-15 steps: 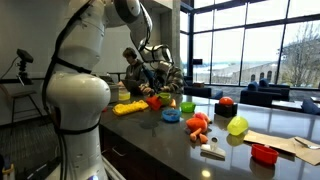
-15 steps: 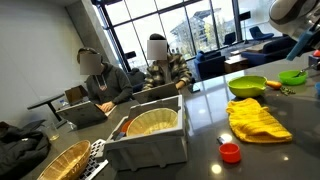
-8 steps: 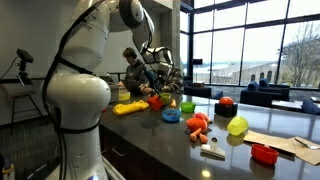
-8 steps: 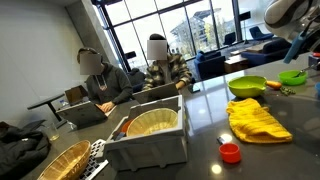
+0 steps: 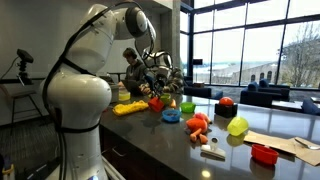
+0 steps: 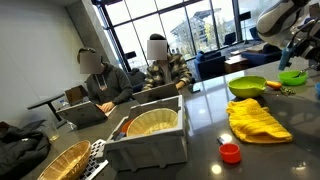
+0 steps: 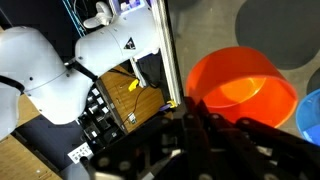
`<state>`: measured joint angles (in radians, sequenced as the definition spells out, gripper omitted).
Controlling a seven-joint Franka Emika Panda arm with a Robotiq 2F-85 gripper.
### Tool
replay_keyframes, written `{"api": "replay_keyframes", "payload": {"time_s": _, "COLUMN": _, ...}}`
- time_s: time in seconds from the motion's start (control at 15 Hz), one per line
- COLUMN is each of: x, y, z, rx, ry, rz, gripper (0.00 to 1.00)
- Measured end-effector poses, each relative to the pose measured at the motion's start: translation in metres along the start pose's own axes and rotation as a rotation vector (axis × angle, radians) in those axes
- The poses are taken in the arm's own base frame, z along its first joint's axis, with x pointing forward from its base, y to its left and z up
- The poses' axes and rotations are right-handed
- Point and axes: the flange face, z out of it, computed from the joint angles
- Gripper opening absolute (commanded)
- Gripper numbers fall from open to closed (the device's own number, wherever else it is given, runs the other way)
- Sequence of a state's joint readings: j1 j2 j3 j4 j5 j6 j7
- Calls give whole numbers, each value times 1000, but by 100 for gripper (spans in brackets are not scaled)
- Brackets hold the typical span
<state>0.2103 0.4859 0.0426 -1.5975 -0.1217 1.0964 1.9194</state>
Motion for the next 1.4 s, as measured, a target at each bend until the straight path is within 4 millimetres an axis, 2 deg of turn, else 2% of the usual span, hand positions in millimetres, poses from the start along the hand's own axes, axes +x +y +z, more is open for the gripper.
{"api": "replay_keyframes", "payload": {"time_s": 0.53, "x": 6, "y": -21, "z": 2, "rx": -26, "ry": 16, "rz": 100, "gripper": 1}}
{"api": "replay_keyframes", "payload": {"time_s": 1.0, "x": 18, "y": -43, "z": 15, "rx": -64, "ry": 38, "rz": 203, "gripper": 1}}
{"api": "replay_keyframes", "payload": {"time_s": 1.4, "x": 19, "y": -41, "z": 9, "rx": -64, "ry": 40, "rz": 220, "gripper": 1}}
